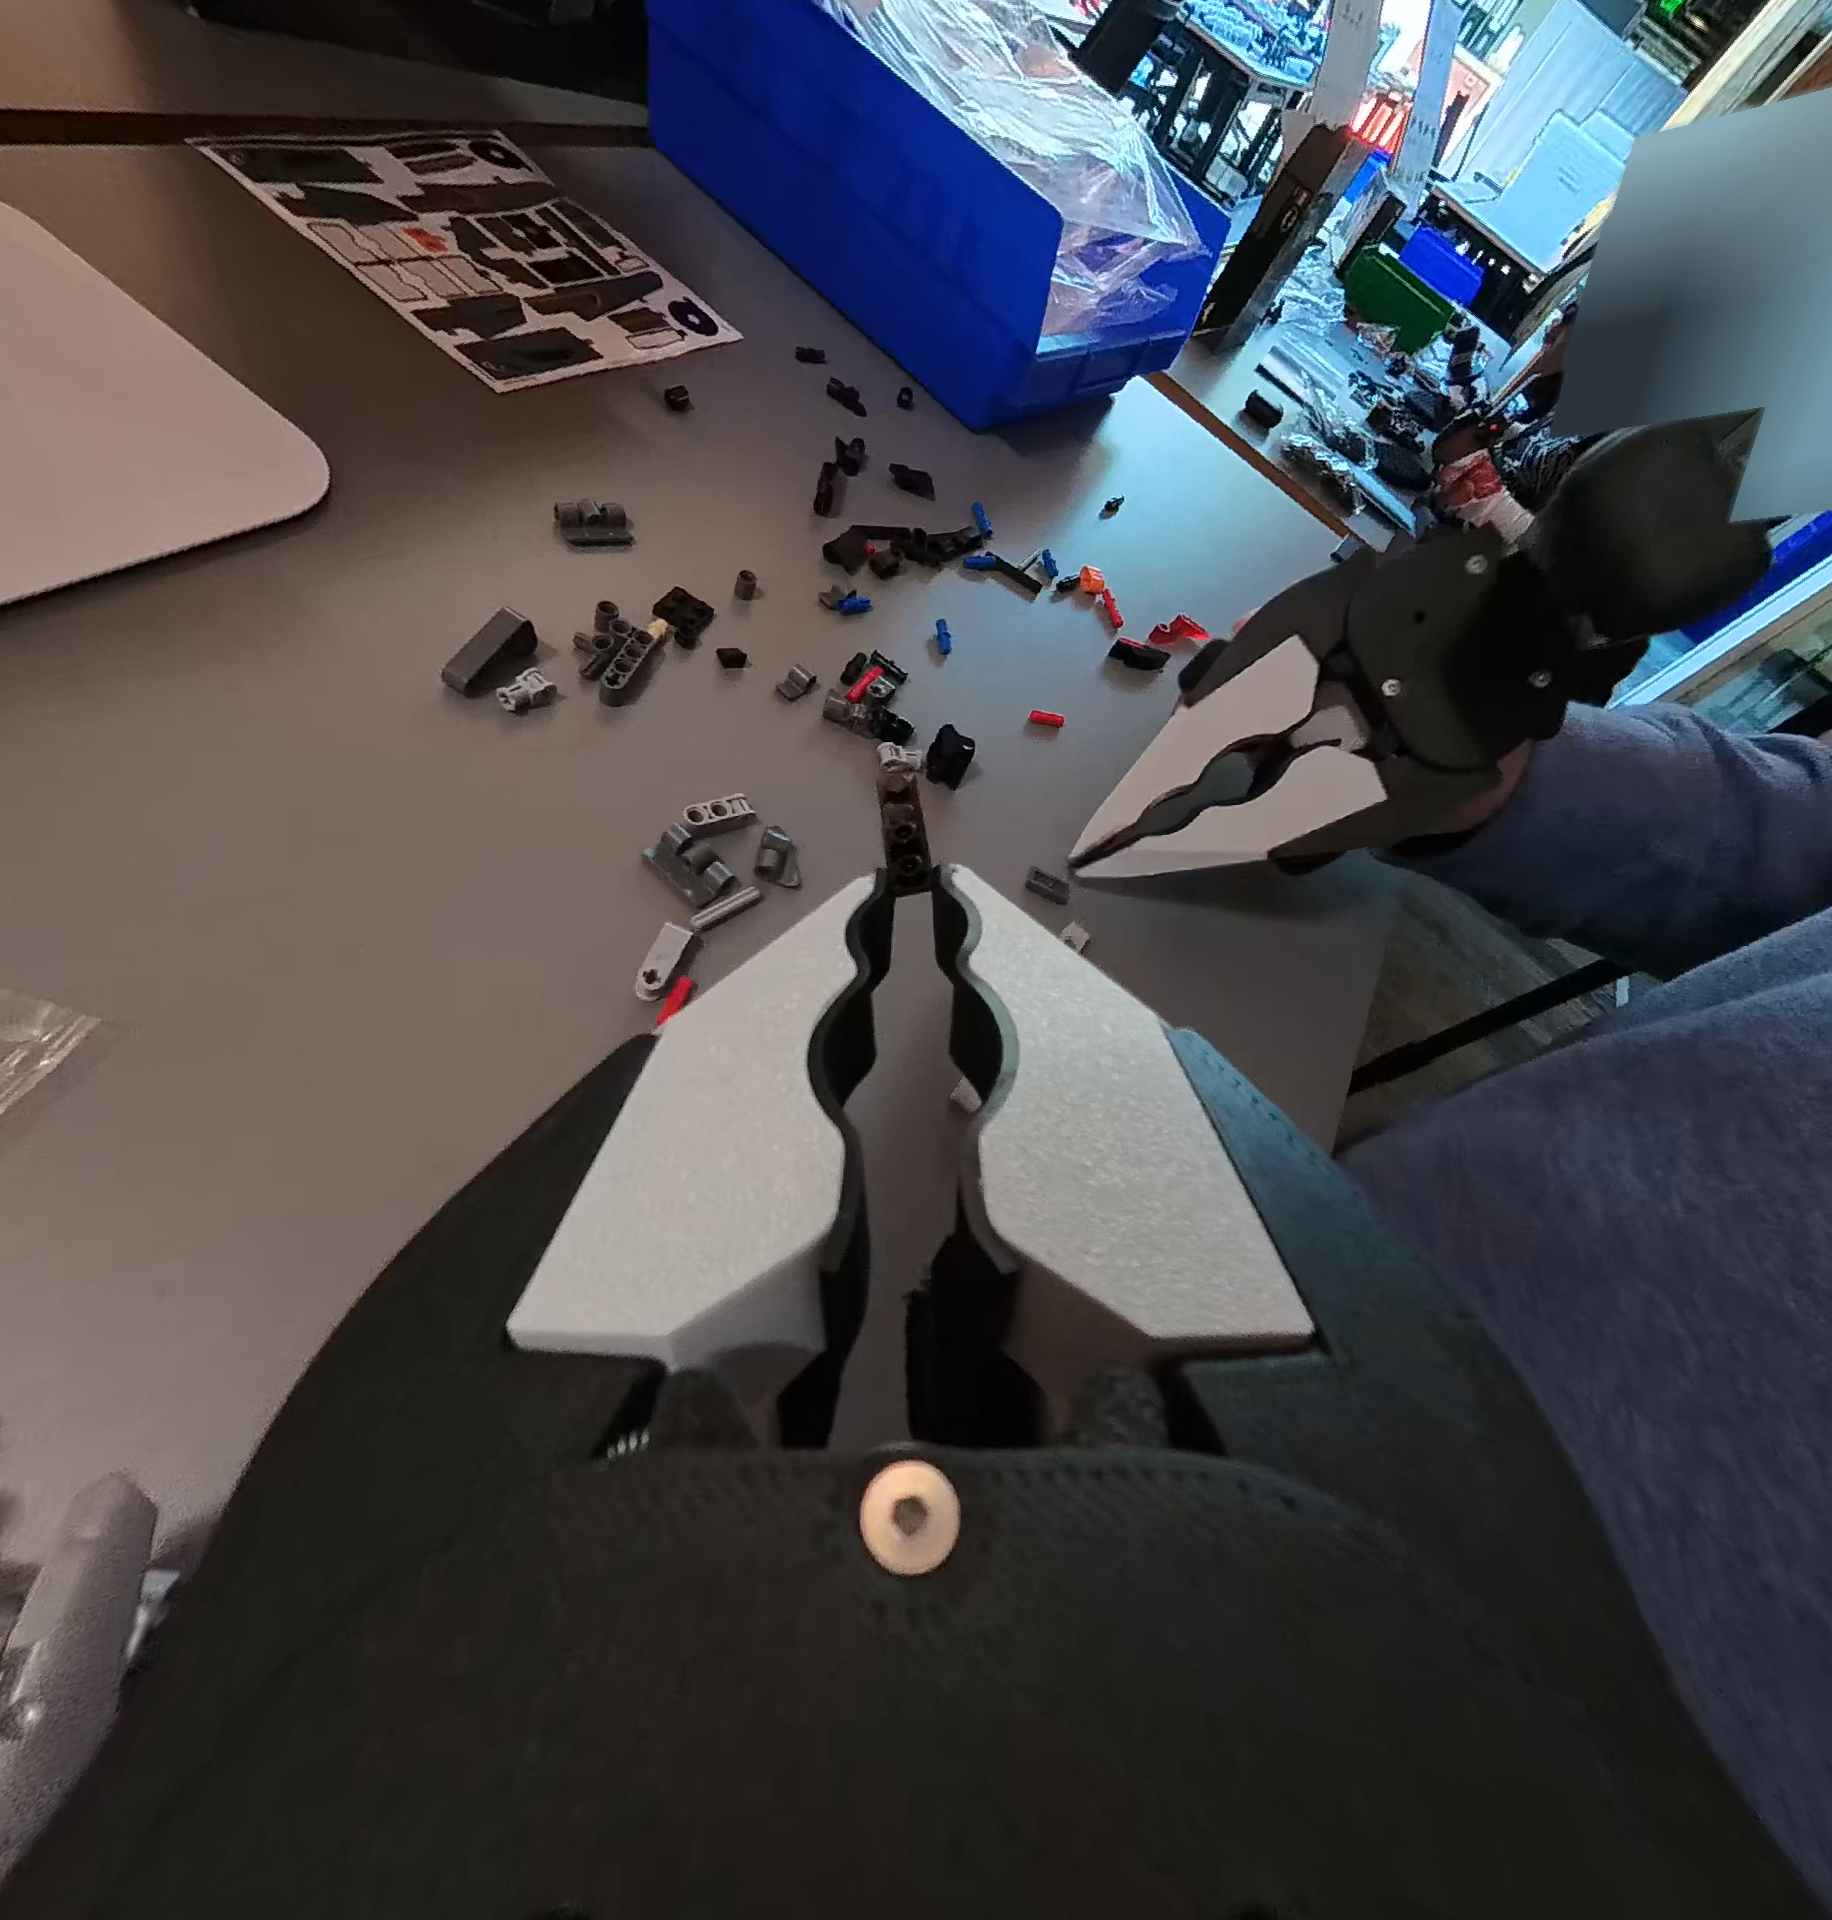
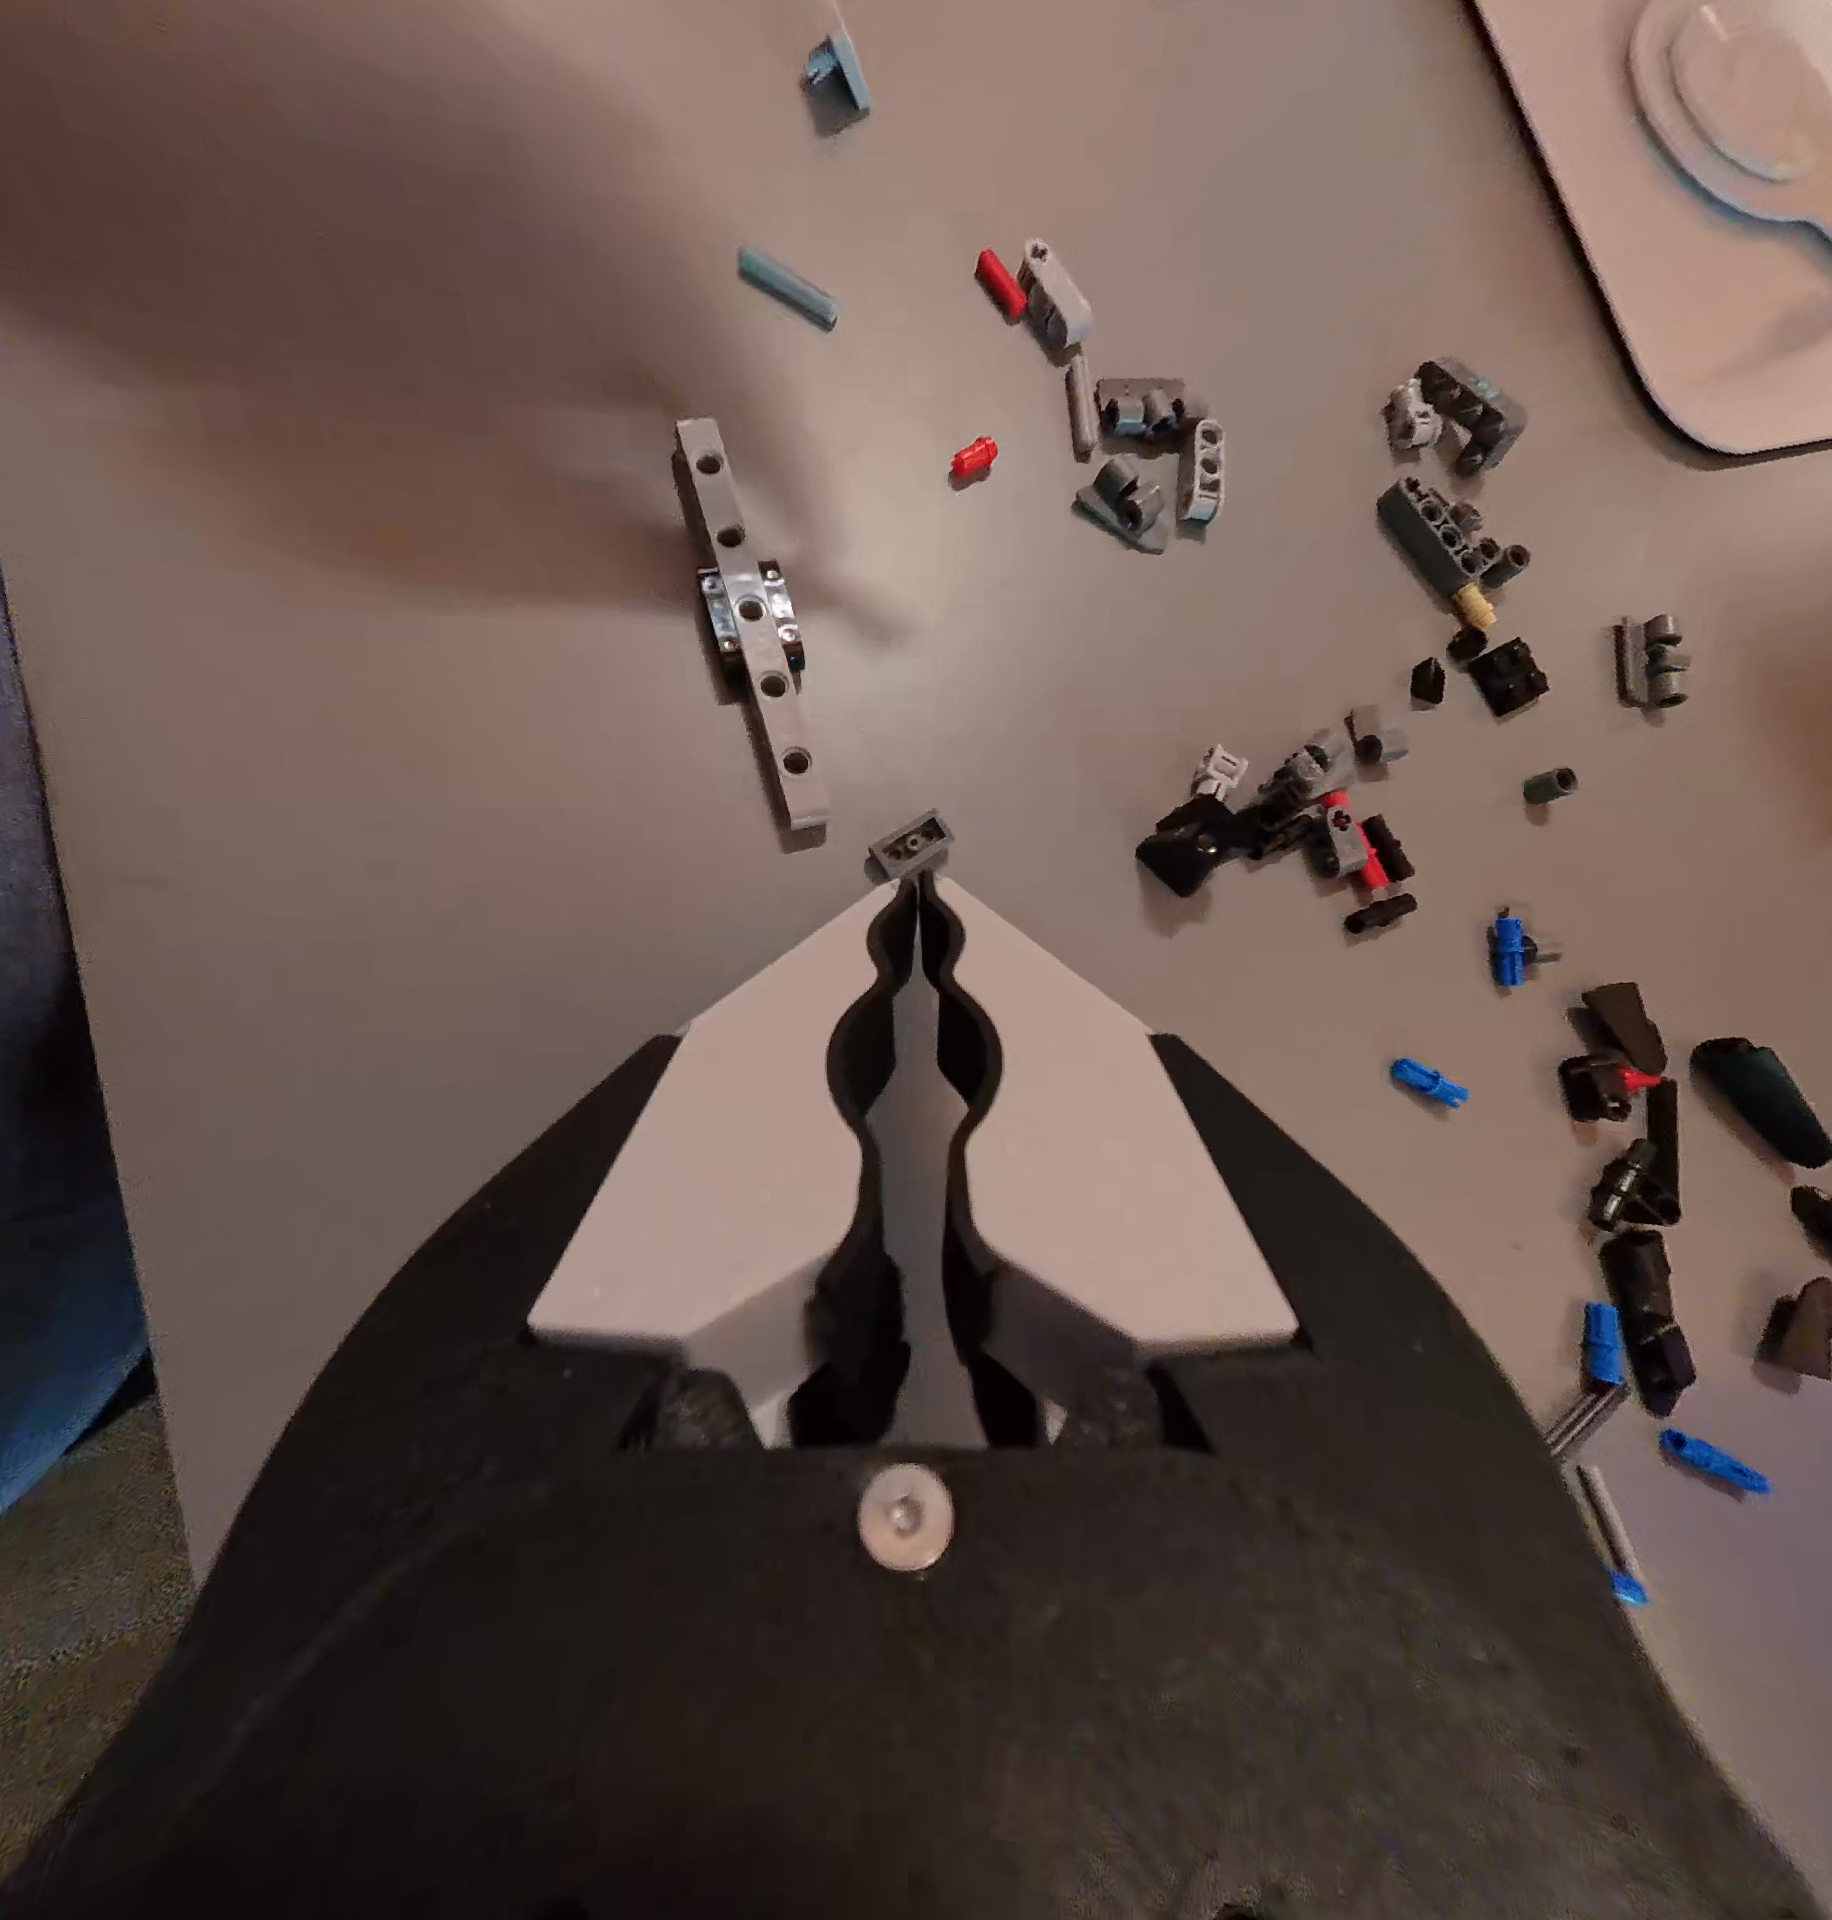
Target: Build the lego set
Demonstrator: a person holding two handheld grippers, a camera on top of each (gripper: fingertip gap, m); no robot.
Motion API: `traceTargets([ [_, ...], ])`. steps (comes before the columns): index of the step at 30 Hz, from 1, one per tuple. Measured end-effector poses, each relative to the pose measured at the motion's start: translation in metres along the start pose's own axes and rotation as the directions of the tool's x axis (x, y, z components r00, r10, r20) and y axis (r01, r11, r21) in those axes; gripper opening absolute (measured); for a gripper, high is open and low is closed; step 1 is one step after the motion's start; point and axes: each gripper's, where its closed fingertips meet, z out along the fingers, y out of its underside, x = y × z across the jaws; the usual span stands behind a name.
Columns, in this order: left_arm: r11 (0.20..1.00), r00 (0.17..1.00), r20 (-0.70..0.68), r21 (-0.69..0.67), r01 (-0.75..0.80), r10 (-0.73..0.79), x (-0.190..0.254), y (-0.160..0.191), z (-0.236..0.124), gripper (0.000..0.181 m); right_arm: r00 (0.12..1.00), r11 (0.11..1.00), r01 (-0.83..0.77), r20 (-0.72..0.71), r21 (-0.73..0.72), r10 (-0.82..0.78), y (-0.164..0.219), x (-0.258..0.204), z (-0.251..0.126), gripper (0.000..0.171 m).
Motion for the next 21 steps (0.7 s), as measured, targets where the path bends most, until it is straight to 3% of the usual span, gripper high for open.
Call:
traceTargets([
  [7, 1.0, 1.0, -0.008, -0.002, 0.0, 0.0, 0.002, 0.0, 0.003, 0.006, 0.999, 0.999, -0.05, -0.02, 0.007, 0.05, -0.005, -0.004, 0.0, 0.012],
  [21, 1.0, 1.0, -0.022, -0.012, -0.001, 0.001, 0.002, 0.0, 0.007, 0.006, 0.987, 0.992, -0.126, -0.097, -0.016, 0.124, -0.005, -0.002, 0.012, 0.005],
])
